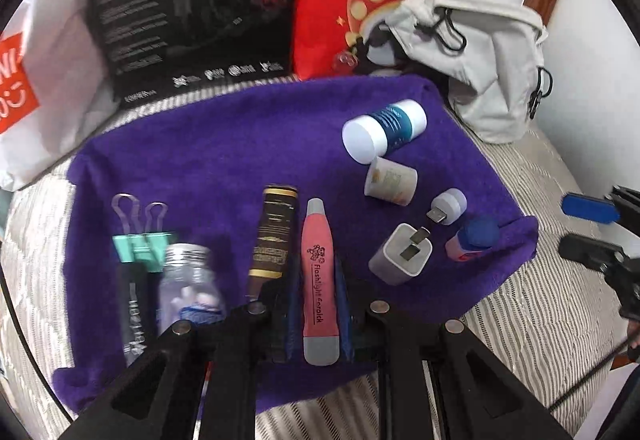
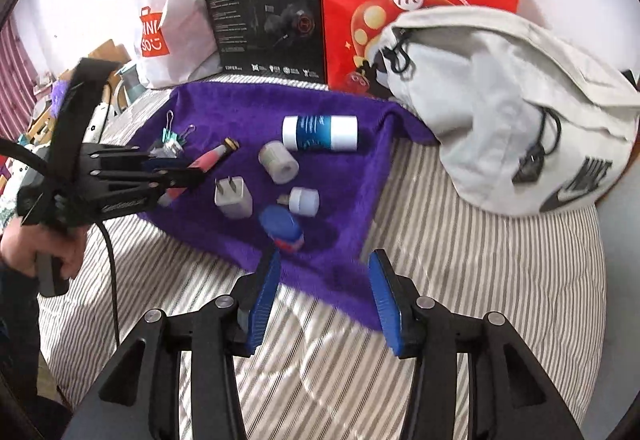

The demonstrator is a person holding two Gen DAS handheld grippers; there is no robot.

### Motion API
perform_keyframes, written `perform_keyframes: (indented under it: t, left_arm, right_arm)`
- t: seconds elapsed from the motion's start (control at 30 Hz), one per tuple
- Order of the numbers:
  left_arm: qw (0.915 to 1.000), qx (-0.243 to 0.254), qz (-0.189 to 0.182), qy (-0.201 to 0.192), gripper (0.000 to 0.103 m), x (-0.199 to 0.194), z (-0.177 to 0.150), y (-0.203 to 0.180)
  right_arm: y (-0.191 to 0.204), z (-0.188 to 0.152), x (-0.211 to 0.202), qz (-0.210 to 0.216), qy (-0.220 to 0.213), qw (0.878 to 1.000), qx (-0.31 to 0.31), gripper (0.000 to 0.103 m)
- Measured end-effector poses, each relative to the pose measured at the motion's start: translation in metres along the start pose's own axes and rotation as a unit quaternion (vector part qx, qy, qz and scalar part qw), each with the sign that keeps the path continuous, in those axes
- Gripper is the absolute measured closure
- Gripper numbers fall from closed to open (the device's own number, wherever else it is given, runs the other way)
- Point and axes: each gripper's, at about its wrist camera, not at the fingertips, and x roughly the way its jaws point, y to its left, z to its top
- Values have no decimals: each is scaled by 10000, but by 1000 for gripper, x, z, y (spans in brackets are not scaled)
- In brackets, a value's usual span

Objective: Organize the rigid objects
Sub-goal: 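Carry the pink marker onto the towel with the left gripper while the right places the white jar, then open both grippers and withdraw them from the towel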

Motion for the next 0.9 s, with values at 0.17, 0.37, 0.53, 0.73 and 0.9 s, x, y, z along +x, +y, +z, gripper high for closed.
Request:
perform_keyframes:
  t: [0.17,0.37,0.53,0.73,0.9]
  left_arm:
    - [9996,148,154,195,86,15,-1,-7]
    - [9990,262,272,232,86,18,0,-10]
    - [9981,413,386,250,86,17,0,-13]
    - [9974,477,449,316,79,14,-2,-16]
    - [9980,317,393,386,67,12,-4,-10]
  right_arm:
    - [-1,-13,-3,85,34,9999,74,57]
    - [0,-25,-1,174,129,9996,154,57]
    - [-2,-34,0,175,214,9993,251,57]
    - [-3,-41,-7,132,209,9993,289,57]
    - [-4,-43,-16,80,155,9993,344,57]
